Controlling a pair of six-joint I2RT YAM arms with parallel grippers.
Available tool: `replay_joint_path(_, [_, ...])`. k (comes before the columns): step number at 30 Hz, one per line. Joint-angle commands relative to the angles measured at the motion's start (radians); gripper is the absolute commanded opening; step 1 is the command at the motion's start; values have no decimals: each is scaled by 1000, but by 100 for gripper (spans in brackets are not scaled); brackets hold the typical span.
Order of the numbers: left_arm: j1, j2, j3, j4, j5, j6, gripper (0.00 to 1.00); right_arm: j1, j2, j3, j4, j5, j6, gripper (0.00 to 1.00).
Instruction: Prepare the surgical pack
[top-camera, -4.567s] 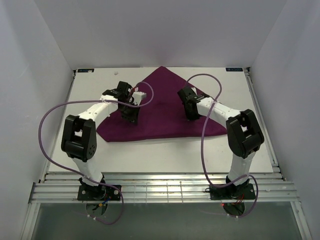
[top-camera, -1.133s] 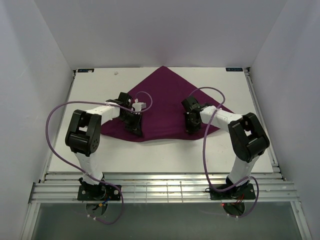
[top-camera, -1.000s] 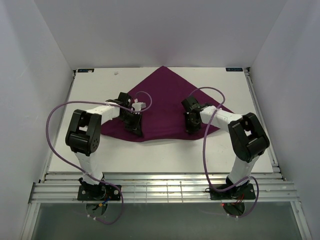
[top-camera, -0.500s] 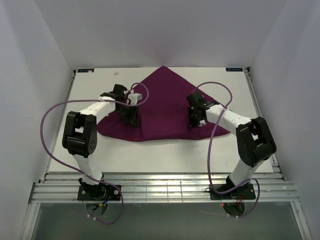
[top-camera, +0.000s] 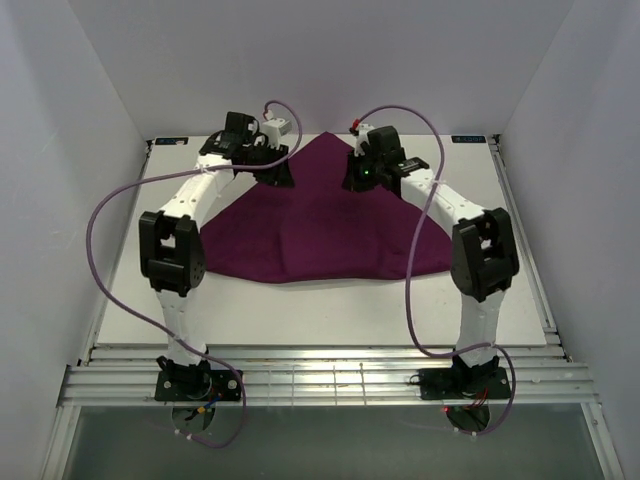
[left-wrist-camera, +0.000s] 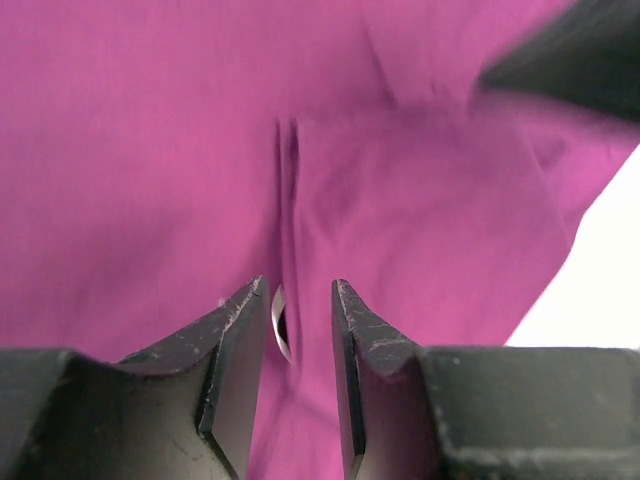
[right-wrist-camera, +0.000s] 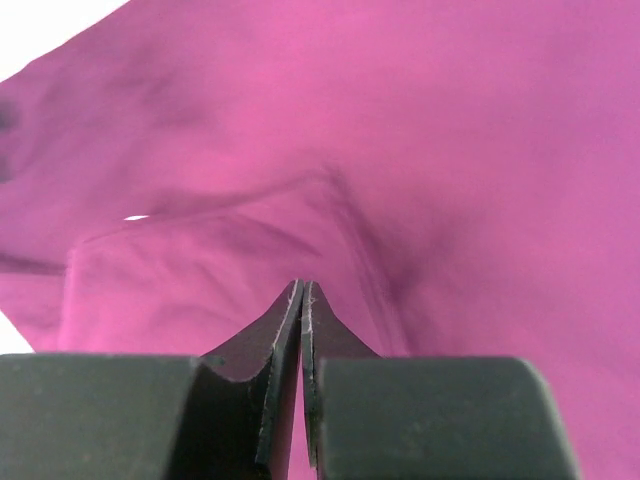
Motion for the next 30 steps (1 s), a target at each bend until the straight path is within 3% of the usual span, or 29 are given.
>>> replay_joint_path(1, [-22, 134, 114, 8, 69, -57, 42, 4, 164, 92, 66, -283, 6, 8])
replay_joint_path(8, [-62, 271, 151, 16, 139, -81, 39, 1, 347, 159, 97, -417, 106, 8])
replay_joint_path(21, [-92, 386, 84, 25, 67, -61, 37, -2, 442, 76, 118, -405, 216, 8])
replay_joint_path(26, [-92, 398, 51, 26, 37, -48, 37, -14, 427, 65, 115, -353, 256, 8])
replay_joint_path(30, [-98, 421, 74, 26, 3, -32, 36, -54, 364, 45, 123, -226, 321, 8])
